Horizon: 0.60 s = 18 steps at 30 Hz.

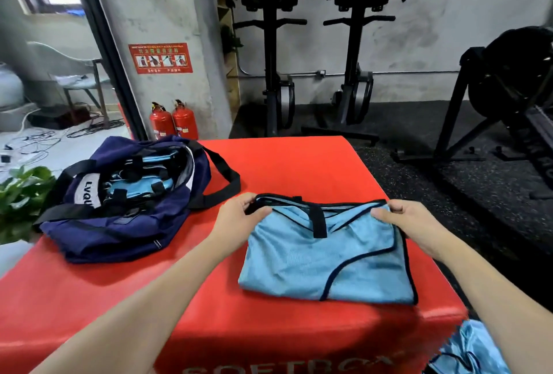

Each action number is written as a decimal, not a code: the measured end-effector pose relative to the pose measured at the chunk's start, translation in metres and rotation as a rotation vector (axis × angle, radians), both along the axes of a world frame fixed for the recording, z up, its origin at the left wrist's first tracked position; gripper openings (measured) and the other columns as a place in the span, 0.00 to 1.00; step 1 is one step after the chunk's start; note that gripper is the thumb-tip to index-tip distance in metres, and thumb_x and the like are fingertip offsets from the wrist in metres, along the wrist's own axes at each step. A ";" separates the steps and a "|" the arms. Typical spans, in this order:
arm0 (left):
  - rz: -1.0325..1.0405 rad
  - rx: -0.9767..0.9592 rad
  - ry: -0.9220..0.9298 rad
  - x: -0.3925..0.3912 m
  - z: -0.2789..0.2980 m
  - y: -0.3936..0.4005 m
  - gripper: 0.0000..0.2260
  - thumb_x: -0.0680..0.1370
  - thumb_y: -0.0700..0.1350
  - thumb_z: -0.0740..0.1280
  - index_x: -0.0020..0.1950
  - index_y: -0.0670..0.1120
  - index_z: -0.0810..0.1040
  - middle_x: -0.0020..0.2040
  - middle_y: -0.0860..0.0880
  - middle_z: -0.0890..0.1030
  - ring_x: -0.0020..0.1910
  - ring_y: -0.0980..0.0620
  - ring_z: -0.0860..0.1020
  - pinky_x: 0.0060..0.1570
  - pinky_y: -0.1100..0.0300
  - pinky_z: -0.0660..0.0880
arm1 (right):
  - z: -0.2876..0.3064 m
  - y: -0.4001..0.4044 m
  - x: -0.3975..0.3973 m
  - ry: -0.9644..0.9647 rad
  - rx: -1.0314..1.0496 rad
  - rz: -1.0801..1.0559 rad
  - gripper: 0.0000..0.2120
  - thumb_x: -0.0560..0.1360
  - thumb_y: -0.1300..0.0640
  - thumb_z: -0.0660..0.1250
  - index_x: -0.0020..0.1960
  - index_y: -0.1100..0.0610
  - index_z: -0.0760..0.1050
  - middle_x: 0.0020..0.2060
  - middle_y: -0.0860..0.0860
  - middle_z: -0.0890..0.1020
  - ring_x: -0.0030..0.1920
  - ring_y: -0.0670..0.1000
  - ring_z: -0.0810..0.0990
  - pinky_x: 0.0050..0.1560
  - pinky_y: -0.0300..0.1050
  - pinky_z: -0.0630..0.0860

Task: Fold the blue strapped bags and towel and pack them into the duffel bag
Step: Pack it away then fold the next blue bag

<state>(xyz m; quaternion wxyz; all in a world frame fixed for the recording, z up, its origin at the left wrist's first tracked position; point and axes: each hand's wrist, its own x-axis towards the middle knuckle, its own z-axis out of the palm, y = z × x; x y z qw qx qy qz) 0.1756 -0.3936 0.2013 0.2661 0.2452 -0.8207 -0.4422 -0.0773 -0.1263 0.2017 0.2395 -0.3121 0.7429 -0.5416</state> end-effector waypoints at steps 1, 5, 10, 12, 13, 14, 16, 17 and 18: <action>0.024 -0.026 -0.022 -0.011 -0.006 -0.007 0.05 0.74 0.50 0.73 0.48 0.52 0.82 0.44 0.52 0.85 0.48 0.50 0.83 0.54 0.50 0.77 | -0.009 -0.006 -0.010 0.059 0.045 -0.033 0.08 0.76 0.57 0.73 0.41 0.61 0.81 0.34 0.46 0.81 0.37 0.43 0.77 0.40 0.35 0.72; 0.141 -0.132 -0.262 -0.039 -0.039 -0.022 0.03 0.76 0.47 0.72 0.45 0.52 0.78 0.36 0.56 0.79 0.40 0.52 0.78 0.40 0.59 0.67 | -0.052 -0.027 -0.038 0.344 0.384 -0.120 0.23 0.73 0.47 0.75 0.39 0.67 0.75 0.28 0.50 0.69 0.33 0.50 0.67 0.34 0.47 0.62; 0.195 -0.144 -0.389 -0.050 -0.051 -0.030 0.05 0.77 0.48 0.70 0.50 0.48 0.78 0.43 0.50 0.81 0.42 0.50 0.76 0.42 0.60 0.68 | -0.053 -0.038 -0.033 0.485 0.498 -0.147 0.22 0.73 0.45 0.75 0.40 0.65 0.74 0.30 0.51 0.73 0.32 0.52 0.71 0.34 0.48 0.66; 0.180 -0.155 -0.400 -0.052 -0.050 -0.031 0.07 0.77 0.48 0.71 0.52 0.47 0.79 0.45 0.49 0.81 0.44 0.49 0.76 0.43 0.60 0.67 | -0.050 -0.041 -0.031 0.492 0.538 -0.133 0.20 0.70 0.42 0.77 0.48 0.55 0.75 0.39 0.48 0.76 0.41 0.52 0.76 0.43 0.48 0.74; 0.170 -0.149 -0.399 -0.051 -0.049 -0.030 0.08 0.76 0.48 0.72 0.53 0.48 0.79 0.45 0.50 0.81 0.46 0.49 0.77 0.43 0.61 0.67 | -0.046 -0.041 -0.028 0.507 0.555 -0.116 0.23 0.69 0.41 0.78 0.57 0.48 0.73 0.45 0.46 0.76 0.47 0.51 0.77 0.49 0.49 0.76; 0.155 -0.131 -0.389 -0.051 -0.049 -0.030 0.11 0.74 0.48 0.74 0.55 0.49 0.79 0.47 0.52 0.81 0.48 0.50 0.78 0.44 0.61 0.67 | -0.044 -0.040 -0.026 0.550 0.557 -0.083 0.30 0.68 0.41 0.78 0.65 0.43 0.69 0.51 0.45 0.75 0.52 0.51 0.77 0.55 0.51 0.77; 0.098 -0.116 -0.369 -0.050 -0.048 -0.029 0.20 0.72 0.46 0.76 0.62 0.52 0.77 0.51 0.54 0.80 0.50 0.54 0.77 0.48 0.63 0.68 | -0.042 -0.043 -0.024 0.670 0.545 0.008 0.33 0.72 0.45 0.76 0.72 0.40 0.65 0.61 0.45 0.74 0.60 0.49 0.75 0.63 0.52 0.74; 0.059 -0.136 -0.358 -0.049 -0.048 -0.027 0.23 0.72 0.45 0.76 0.65 0.53 0.75 0.53 0.54 0.80 0.51 0.54 0.78 0.48 0.64 0.69 | -0.041 -0.045 -0.022 0.704 0.531 0.061 0.28 0.74 0.48 0.74 0.72 0.41 0.68 0.64 0.45 0.74 0.61 0.48 0.75 0.66 0.50 0.73; 0.024 -0.155 -0.347 -0.048 -0.048 -0.025 0.24 0.73 0.44 0.75 0.67 0.54 0.75 0.54 0.55 0.81 0.51 0.53 0.79 0.47 0.66 0.70 | -0.041 -0.047 -0.021 0.711 0.523 0.100 0.23 0.76 0.50 0.72 0.69 0.43 0.72 0.65 0.44 0.75 0.61 0.47 0.75 0.67 0.48 0.72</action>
